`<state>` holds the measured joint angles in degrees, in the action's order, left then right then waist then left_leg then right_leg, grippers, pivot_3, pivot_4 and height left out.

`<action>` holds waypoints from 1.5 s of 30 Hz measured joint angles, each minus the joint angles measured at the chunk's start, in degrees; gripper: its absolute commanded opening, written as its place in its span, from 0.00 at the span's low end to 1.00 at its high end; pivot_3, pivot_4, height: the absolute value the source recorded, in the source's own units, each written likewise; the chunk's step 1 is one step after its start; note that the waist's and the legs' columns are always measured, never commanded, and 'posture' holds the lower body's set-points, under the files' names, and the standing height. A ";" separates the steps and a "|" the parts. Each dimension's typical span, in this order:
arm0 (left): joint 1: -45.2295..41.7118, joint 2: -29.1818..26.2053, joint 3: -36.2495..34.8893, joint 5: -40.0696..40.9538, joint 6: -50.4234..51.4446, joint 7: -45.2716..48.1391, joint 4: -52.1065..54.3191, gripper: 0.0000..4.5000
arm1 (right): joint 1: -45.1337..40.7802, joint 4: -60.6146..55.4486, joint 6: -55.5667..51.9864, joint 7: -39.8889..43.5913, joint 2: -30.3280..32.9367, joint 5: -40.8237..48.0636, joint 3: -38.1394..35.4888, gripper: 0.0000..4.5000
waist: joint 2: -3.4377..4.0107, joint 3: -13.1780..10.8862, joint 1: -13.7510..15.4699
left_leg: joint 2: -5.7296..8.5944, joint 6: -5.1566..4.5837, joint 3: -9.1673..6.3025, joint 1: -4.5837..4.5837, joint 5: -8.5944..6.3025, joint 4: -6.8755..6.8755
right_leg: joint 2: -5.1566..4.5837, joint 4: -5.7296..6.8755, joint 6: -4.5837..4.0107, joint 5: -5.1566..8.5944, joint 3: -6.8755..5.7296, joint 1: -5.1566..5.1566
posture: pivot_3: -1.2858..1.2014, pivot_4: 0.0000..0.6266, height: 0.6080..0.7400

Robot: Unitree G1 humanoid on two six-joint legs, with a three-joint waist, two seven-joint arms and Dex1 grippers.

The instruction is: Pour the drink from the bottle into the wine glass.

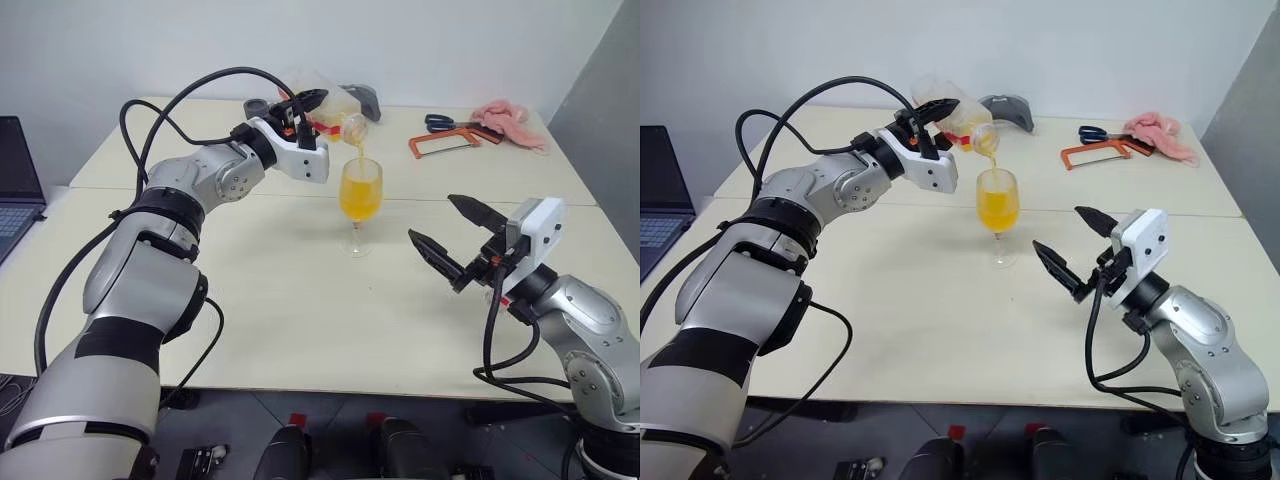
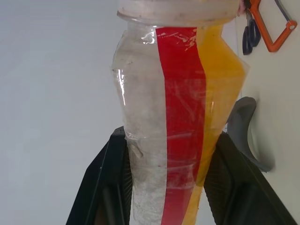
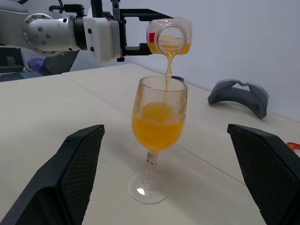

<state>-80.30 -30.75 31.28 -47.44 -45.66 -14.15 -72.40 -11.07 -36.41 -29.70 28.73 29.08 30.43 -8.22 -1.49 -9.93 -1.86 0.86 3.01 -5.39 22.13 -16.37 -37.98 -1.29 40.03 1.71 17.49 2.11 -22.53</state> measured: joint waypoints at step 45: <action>40.26 5.61 -44.23 58.85 50.42 36.04 39.04 0.37 | -20.93 5.42 -17.24 -2.32 -4.87 -5.26 23.33 1.00 | -0.07 0.10 -1.22 | -0.36 0.23 -0.41 -0.01 0.13 -0.27 | -0.02 0.42 -0.02 -0.01 0.05 -0.13 | 0.52 0.24 1.00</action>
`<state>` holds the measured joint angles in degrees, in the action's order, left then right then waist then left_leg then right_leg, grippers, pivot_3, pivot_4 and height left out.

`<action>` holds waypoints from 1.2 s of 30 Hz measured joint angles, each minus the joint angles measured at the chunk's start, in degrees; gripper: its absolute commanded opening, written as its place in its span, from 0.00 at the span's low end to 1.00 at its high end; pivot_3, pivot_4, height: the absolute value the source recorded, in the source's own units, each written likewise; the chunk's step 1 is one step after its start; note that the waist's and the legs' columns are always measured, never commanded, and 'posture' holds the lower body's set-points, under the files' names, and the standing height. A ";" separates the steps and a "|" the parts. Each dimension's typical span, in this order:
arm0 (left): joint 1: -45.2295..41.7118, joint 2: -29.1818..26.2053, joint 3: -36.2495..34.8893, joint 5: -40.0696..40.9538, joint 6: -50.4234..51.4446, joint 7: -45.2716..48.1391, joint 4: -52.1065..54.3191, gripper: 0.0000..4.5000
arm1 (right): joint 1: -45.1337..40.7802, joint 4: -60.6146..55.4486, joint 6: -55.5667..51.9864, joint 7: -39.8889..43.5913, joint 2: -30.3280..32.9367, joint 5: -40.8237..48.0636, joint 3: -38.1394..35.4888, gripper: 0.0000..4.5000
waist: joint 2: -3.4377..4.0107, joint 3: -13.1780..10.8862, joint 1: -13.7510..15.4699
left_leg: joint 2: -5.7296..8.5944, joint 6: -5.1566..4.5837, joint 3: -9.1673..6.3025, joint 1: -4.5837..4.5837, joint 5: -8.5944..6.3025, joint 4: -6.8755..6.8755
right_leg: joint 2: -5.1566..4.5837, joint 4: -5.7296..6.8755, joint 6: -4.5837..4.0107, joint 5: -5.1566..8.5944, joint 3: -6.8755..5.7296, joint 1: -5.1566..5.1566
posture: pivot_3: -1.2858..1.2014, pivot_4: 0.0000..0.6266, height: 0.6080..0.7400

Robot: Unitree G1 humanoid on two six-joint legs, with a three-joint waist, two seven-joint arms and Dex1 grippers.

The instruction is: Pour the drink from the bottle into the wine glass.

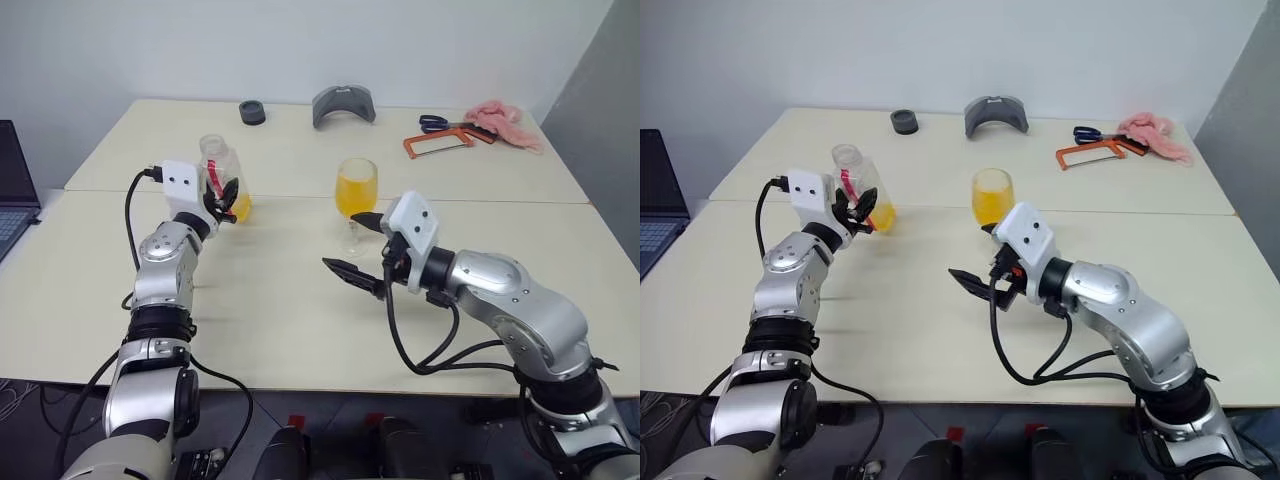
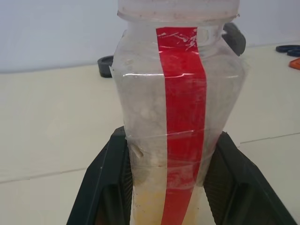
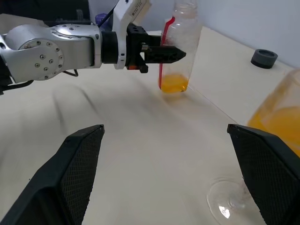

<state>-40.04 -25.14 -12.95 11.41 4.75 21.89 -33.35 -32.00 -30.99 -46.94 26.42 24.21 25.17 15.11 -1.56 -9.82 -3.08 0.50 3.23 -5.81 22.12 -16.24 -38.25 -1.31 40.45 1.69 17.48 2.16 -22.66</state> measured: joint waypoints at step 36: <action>20.88 -0.92 0.27 -3.78 0.73 -1.50 19.62 0.99 | 26.81 1.54 24.42 -5.98 -7.47 -13.08 -1.84 1.00 | -0.05 0.05 0.18 | -0.15 -0.22 0.07 -0.20 -0.13 0.21 | -0.07 -0.12 0.00 0.00 0.10 0.10 | 0.52 0.24 1.00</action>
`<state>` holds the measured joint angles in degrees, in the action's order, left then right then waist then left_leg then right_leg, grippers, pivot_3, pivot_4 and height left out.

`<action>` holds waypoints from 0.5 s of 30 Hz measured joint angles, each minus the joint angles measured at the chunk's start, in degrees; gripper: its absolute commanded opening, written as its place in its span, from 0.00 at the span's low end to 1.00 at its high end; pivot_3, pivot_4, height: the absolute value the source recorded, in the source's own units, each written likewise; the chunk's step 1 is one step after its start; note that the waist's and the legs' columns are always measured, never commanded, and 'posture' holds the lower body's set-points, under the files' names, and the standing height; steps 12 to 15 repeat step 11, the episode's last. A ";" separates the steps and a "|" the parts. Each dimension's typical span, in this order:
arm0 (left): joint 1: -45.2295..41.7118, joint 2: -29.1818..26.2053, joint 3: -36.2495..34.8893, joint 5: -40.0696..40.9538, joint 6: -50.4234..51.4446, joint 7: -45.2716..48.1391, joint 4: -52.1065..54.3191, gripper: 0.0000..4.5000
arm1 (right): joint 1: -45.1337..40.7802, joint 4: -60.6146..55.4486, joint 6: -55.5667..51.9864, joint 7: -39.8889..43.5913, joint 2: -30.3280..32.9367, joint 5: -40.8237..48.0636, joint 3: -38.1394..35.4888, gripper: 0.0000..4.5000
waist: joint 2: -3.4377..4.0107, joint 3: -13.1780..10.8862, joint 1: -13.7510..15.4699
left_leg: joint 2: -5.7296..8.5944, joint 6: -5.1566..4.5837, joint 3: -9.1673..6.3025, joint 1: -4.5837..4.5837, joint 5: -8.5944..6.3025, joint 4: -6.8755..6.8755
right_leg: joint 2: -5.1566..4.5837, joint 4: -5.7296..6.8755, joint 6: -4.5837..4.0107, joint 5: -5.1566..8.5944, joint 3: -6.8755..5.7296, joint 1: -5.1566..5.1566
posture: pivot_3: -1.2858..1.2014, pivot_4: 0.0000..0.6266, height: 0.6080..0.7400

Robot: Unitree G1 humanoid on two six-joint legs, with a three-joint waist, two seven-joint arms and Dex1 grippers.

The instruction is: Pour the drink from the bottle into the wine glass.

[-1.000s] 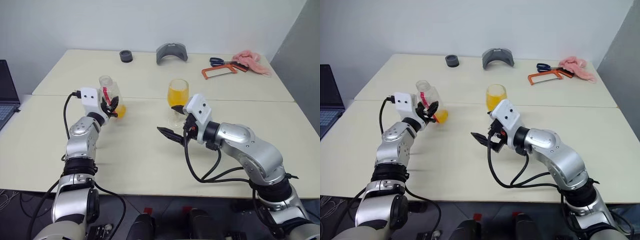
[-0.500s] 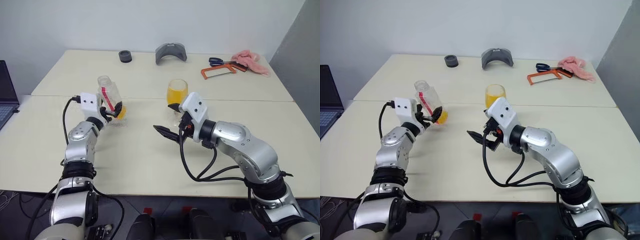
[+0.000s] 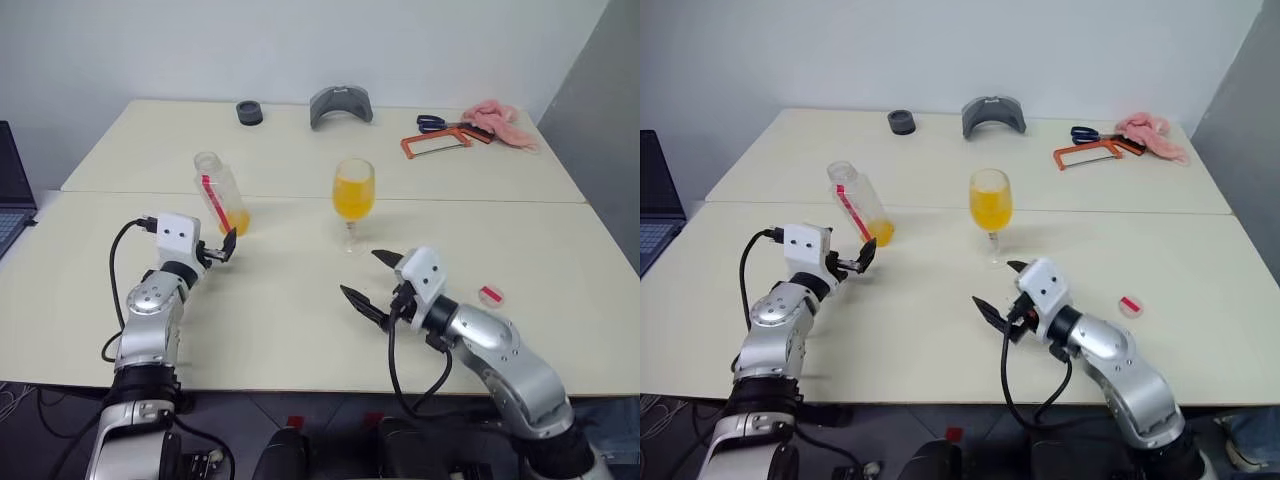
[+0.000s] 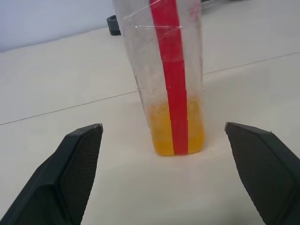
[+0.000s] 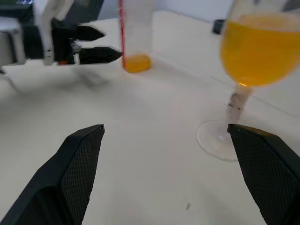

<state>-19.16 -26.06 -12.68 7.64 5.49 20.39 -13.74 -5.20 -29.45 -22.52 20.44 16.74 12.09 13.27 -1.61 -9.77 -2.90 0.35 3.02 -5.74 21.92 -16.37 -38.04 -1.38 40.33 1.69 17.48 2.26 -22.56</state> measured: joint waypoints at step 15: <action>8.42 3.36 0.01 6.25 5.05 2.90 11.78 0.99 | 10.15 12.73 20.39 -5.89 -5.04 -5.26 -7.79 1.00 | 0.03 -0.01 0.87 | -0.03 0.00 0.03 -0.23 -0.01 0.04 | 0.13 -0.22 0.02 0.00 -0.02 0.33 | 0.52 0.24 1.00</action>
